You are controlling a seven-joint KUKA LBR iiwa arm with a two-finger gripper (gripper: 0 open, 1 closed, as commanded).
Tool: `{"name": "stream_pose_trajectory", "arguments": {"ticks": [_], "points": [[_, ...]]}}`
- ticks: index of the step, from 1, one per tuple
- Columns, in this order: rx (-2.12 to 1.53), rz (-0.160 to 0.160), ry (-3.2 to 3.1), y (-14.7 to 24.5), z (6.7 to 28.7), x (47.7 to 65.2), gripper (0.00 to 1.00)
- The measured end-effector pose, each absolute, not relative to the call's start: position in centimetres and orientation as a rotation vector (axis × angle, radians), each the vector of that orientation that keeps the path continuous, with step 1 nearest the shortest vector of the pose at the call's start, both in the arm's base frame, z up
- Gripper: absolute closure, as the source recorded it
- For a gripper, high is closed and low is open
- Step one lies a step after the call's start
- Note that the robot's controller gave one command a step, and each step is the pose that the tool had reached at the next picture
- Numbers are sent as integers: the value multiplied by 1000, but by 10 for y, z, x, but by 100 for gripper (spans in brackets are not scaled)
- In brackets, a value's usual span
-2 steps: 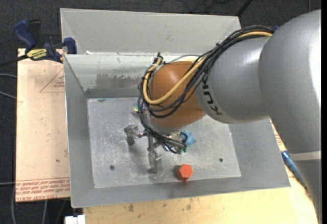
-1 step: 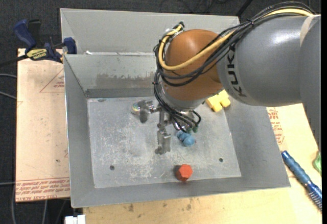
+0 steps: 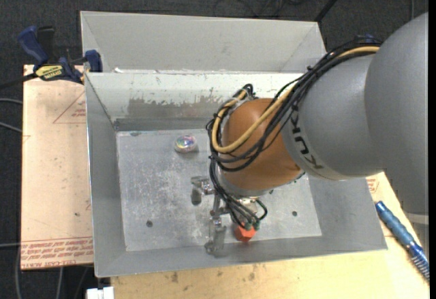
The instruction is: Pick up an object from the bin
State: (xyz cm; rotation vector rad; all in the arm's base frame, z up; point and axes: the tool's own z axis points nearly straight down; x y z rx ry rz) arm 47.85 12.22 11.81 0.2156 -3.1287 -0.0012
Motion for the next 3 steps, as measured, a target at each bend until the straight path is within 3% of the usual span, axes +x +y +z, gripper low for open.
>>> {"name": "stream_pose_trajectory", "arguments": {"ticks": [1, 2, 3], "points": [[-99, 1, -3148, 62, 162, 528, 0], [-35, -1, -3149, 64, 152, 620, 0], [-35, -2, -3145, 64, 152, 618, 100]]}}
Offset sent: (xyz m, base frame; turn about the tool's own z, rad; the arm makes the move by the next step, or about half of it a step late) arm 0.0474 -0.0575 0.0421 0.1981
